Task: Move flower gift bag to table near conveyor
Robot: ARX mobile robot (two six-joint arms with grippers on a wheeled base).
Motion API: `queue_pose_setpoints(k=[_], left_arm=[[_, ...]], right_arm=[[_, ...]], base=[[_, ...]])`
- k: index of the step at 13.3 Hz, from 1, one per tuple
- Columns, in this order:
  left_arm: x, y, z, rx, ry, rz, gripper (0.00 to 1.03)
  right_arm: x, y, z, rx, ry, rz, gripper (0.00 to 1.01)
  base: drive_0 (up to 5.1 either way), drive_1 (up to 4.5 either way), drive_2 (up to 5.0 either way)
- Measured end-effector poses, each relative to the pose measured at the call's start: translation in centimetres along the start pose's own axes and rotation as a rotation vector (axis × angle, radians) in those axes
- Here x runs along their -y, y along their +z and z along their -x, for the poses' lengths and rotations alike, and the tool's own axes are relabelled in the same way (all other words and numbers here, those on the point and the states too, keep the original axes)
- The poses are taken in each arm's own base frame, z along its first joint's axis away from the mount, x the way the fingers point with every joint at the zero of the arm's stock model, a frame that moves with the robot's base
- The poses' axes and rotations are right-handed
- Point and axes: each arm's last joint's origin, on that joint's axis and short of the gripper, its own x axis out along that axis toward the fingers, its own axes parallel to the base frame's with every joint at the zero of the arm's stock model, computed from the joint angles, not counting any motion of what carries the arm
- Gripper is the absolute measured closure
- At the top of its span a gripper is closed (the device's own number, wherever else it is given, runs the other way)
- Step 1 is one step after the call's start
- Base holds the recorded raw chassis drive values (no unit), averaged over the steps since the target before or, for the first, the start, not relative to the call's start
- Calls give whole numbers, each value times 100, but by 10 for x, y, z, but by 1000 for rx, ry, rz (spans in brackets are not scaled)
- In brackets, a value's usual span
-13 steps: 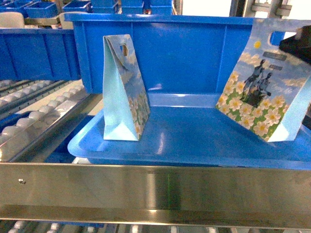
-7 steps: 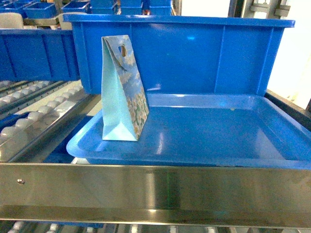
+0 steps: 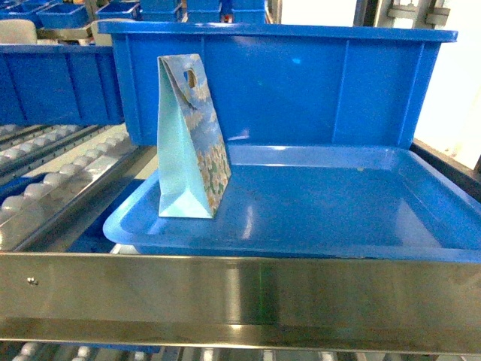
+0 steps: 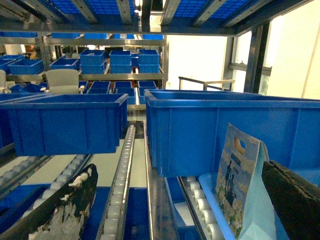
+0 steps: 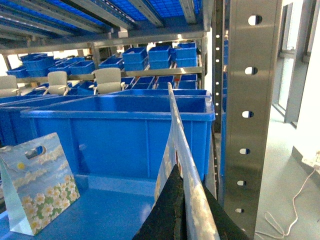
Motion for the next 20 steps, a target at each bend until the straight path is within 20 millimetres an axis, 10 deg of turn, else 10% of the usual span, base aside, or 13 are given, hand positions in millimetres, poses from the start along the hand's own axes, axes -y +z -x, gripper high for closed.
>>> queue_pose_setpoints(k=[7,13,20], left_arm=[[0,0,0,0,0,0,5],[3,1,-6,14,-15,5,5],[41,0,-100,-24,-185,18,5]], right_arm=[[-29,-18,48,113,-151,74,99],[-32,-18,50,130,-208,119,99],[-32,-18,50,130,-208,120,99]], base=[[0,0,0],[0,0,0],[0,0,0]])
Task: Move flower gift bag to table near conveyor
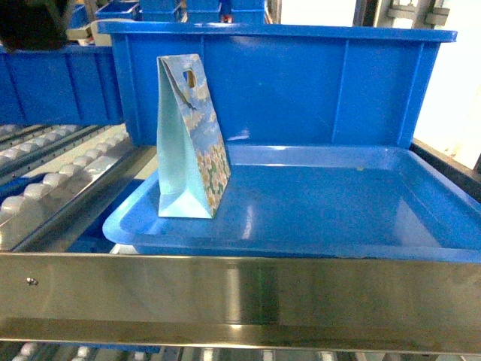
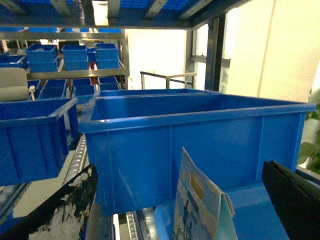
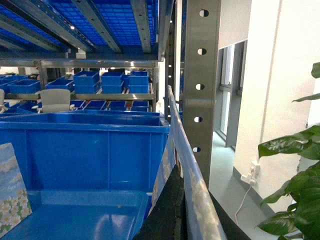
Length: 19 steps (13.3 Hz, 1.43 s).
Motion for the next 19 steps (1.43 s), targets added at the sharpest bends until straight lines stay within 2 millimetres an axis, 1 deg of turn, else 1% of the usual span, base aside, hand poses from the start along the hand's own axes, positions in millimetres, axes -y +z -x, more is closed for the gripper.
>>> queue_pose_setpoints(k=[3,5,6,10,12,13,14,15,19], left_arm=[[16,-8,-23,-56,-61,-6,5],[26,-12,-33,-75,-87,-18,5],[29,-18,-39,-108,-87,-18,5],[29,-37,-62,-167,-40,-23,5],[33,-49,-78,-213,-40,-25,5],[34,-52,-80,-232,-35,-25,13],[36,-55,-81,-243,-33,-24,33],[39,-55,-81,-241,-34,-24,49],[42,-55,-81,-247,-22,-15,101]], right_arm=[[0,0,0,0,0,0,99],[0,0,0,0,0,0,99],[0,0,0,0,0,0,99],[0,0,0,0,0,0,99],[0,0,0,0,0,0,99],[0,0,0,0,0,0,99],[0,0,0,0,0,0,99],[0,0,0,0,0,0,99],[0,0,0,0,0,0,99]], base=[[0,0,0],[0,0,0],[0,0,0],[0,0,0],[0,0,0],[0,0,0],[0,0,0],[0,0,0],[0,0,0]])
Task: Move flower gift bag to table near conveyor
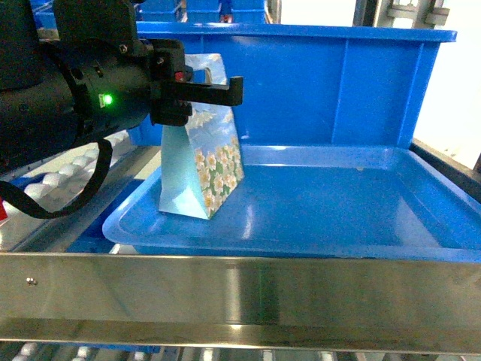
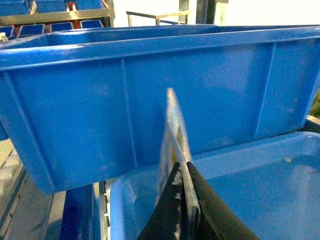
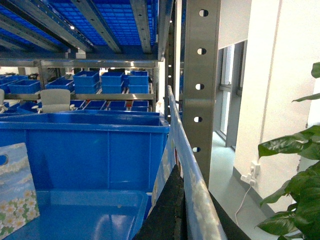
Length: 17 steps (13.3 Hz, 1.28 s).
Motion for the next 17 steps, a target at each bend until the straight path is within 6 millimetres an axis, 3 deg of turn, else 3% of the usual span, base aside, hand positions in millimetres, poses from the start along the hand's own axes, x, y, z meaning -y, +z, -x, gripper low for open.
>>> queue_pose_setpoints(k=[3,7,8,12,15,17], left_arm=[[-12,4,4,17,69,17,101],[-32,37,42,172,199,9,101],[-50,44,74,236,256,-2,101],[-81,31,148,261,365,-23,101],[-85,24,184,271,385,-40,101],[-82,31,193,320,373,-53,101]], right_arm=[[0,0,0,0,0,0,99],[0,0,0,0,0,0,99],[0,0,0,0,0,0,99],[0,0,0,0,0,0,99],[0,0,0,0,0,0,99],[0,0,0,1,0,0,99]], base=[[0,0,0],[0,0,0],[0,0,0],[0,0,0],[0,0,0],[-234,116,116]])
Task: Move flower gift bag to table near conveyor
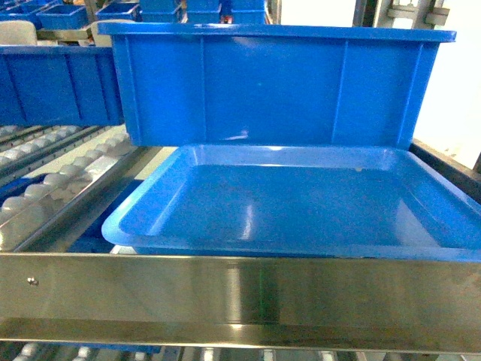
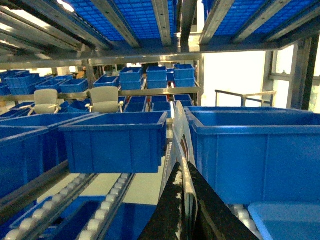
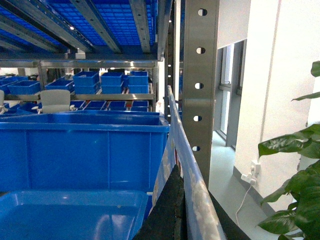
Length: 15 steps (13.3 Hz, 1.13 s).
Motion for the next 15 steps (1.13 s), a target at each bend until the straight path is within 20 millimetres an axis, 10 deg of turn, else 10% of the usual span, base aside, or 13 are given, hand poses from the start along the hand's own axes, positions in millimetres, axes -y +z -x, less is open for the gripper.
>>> queue_pose_setpoints(k=[15], left_arm=[[1,-2,-1,-16,-6,0,101]], right_arm=[[0,0,0,-1,0,0,99]], base=[[-495,147,326]])
